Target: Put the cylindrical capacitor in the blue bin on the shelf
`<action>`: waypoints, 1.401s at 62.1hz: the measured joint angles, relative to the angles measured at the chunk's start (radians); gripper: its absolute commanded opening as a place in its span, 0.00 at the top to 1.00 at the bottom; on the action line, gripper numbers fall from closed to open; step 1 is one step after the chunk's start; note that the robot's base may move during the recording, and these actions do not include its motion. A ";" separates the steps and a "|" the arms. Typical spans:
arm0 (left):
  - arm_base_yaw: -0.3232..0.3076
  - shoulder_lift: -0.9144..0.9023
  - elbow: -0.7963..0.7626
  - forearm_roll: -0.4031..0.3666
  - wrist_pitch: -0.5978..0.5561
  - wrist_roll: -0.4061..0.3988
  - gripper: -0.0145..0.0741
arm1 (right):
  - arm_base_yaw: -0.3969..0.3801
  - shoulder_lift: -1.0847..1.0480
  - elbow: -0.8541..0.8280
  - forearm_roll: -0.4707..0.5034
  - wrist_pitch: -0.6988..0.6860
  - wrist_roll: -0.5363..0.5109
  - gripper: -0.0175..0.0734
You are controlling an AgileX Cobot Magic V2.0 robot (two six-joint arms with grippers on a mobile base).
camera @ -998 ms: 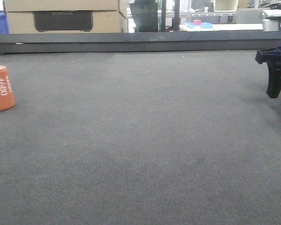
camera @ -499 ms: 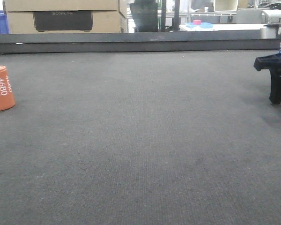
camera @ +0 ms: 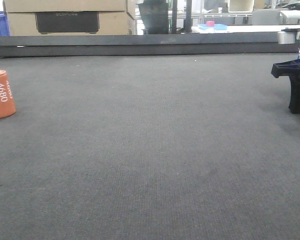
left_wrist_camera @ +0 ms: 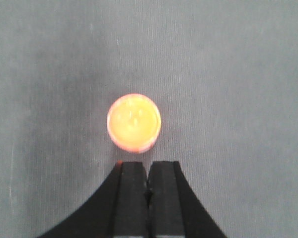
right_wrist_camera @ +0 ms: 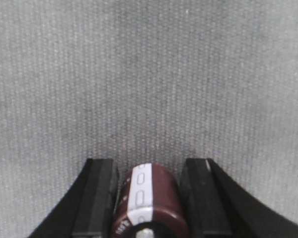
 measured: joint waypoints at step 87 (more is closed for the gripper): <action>0.020 0.353 -0.151 0.014 -0.001 -0.054 0.32 | 0.000 -0.002 -0.002 0.008 0.038 0.002 0.99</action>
